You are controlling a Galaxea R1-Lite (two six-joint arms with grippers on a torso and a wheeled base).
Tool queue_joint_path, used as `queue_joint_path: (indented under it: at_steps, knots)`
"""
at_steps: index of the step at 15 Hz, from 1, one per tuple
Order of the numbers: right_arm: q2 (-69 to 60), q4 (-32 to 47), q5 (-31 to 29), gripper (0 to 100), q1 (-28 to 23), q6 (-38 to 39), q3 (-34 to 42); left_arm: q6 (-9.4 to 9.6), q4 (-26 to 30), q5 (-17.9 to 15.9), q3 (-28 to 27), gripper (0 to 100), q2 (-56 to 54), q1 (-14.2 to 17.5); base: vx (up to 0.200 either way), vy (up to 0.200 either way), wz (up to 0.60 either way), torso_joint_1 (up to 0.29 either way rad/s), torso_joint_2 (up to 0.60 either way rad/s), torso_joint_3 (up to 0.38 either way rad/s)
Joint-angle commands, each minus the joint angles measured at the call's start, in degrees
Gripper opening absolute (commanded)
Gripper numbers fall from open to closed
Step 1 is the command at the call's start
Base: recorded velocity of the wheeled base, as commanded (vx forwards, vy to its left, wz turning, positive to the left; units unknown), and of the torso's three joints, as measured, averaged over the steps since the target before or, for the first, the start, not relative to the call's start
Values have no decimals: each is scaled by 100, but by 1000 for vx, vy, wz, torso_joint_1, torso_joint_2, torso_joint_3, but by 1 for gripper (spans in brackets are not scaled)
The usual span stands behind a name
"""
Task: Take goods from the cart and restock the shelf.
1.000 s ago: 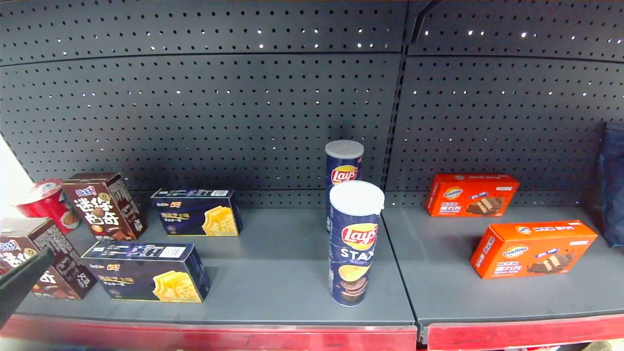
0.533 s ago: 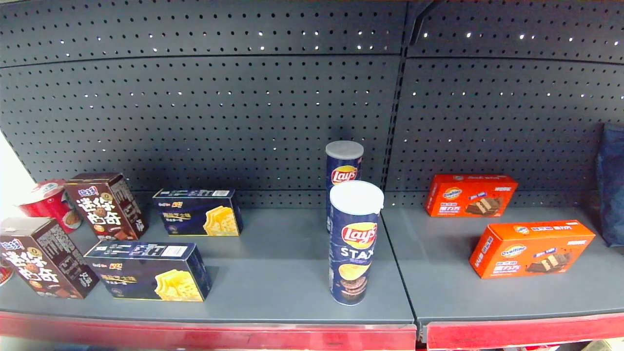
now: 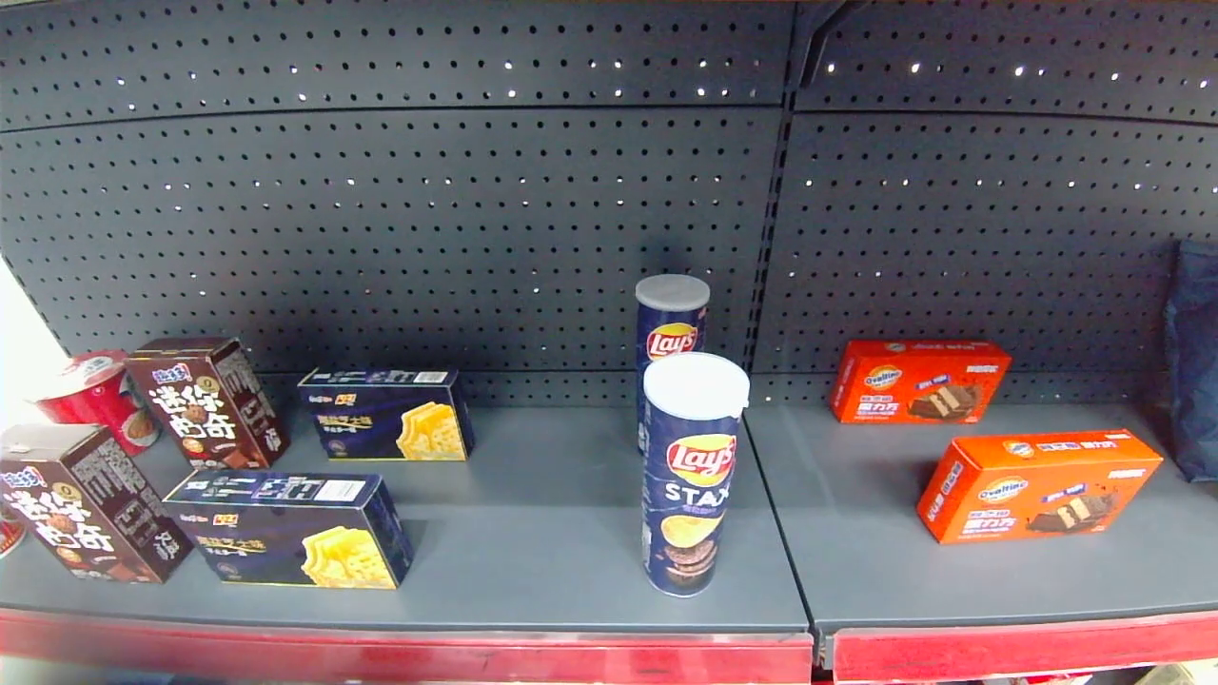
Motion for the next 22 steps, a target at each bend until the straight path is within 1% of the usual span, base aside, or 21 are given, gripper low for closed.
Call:
queue_joint_path:
  at_steps: [1,5,7,8,9,10,14,15,16,18,19,22]
  knots:
    - [0,10,-5,100,-1,16,26,-15,-22,-1,98,100,7,-103,0,0,0,0,0,0]
    - [0,45,-14,100,-1,95,17,-15,-22,35,107,100,-2,-138,0,0,0,0,0,0]
    - [0,72,74,100,-1,262,8,-41,-22,43,107,100,-2,-138,0,0,0,0,0,0]
    - [0,63,92,100,-1,262,8,11,-22,35,107,100,-2,-138,0,0,0,0,0,0]
    - [0,54,92,100,-1,236,8,108,-22,61,107,100,-2,-138,0,0,0,0,0,0]
    - [0,63,57,100,-1,218,8,117,-22,105,107,100,-2,-138,-200,0,0,7,2,7]
    - [0,63,101,100,-1,227,8,73,-22,79,107,100,-2,-138,0,0,0,0,0,0]
    - [0,63,92,100,-1,227,8,117,-22,79,107,100,-2,-138,0,0,0,0,0,0]
    - [0,63,83,100,-1,227,8,108,-22,114,107,100,-2,-138,0,0,0,0,0,0]
    - [0,63,92,100,-1,227,8,55,-22,140,107,100,-2,-138,0,-200,0,2,-5,-2]
    - [0,63,92,100,-1,227,8,-15,-22,122,107,100,-2,-138,0,0,0,0,0,0]
    - [0,63,127,100,-1,218,8,-68,-22,122,107,100,-2,-138,0,0,0,0,0,0]
